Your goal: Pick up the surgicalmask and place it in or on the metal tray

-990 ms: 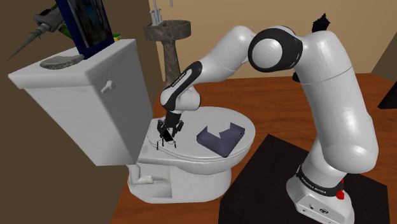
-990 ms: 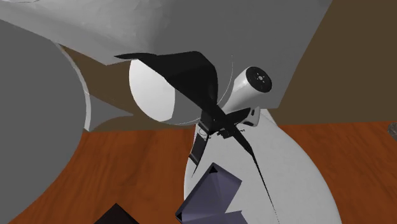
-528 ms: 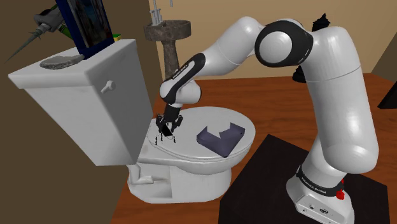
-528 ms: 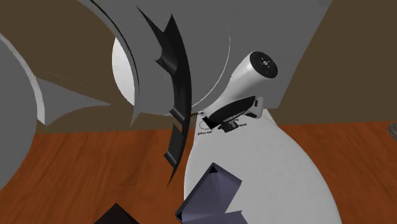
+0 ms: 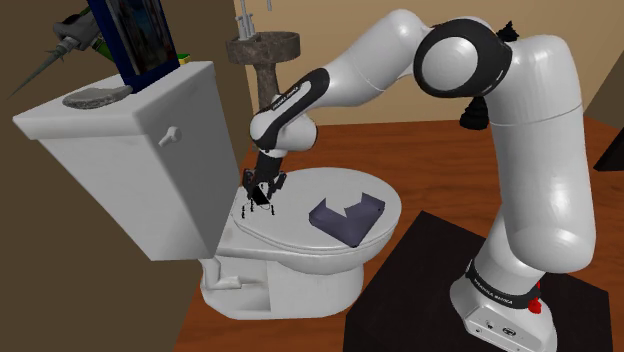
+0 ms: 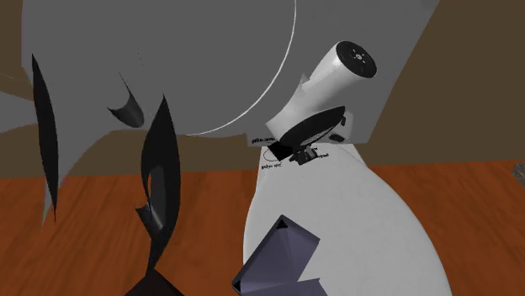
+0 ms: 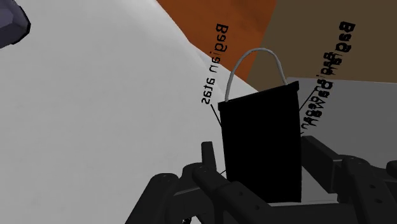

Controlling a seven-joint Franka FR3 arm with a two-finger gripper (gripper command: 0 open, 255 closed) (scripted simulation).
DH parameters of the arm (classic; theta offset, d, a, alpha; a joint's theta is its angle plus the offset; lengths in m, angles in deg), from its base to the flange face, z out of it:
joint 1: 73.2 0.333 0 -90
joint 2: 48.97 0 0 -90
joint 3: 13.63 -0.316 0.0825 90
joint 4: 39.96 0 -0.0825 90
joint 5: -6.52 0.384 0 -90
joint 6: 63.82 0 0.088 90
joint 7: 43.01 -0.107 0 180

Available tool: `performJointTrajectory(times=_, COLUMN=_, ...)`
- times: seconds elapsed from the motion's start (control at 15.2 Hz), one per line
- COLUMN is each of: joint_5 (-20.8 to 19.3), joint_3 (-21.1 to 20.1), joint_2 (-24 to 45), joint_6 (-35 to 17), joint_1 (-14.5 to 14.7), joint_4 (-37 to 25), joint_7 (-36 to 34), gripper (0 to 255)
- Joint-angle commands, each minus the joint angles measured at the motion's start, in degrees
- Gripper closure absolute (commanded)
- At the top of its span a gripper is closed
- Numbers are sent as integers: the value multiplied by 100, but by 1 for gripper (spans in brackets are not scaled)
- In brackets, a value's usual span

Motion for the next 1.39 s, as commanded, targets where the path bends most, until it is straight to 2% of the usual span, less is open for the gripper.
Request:
performJointTrajectory(times=0.0, joint_5=-45, joint_3=23, joint_2=-95, joint_6=103, joint_1=10, joint_4=-15, joint_7=-68, gripper=255)
performJointTrajectory(times=0.33, joint_5=-140, joint_3=68, joint_2=-300, joint_6=327, joint_1=29, joint_4=-50, joint_7=-209, gripper=255)
performJointTrajectory(times=0.92, joint_5=392, joint_3=156, joint_2=-1826, joint_6=178, joint_1=-518, joint_4=1984, joint_7=901, gripper=255)
performJointTrajectory(times=1.32, joint_5=535, joint_3=410, joint_2=-2776, joint_6=314, joint_1=-839, joint_4=3074, joint_7=1579, gripper=255)
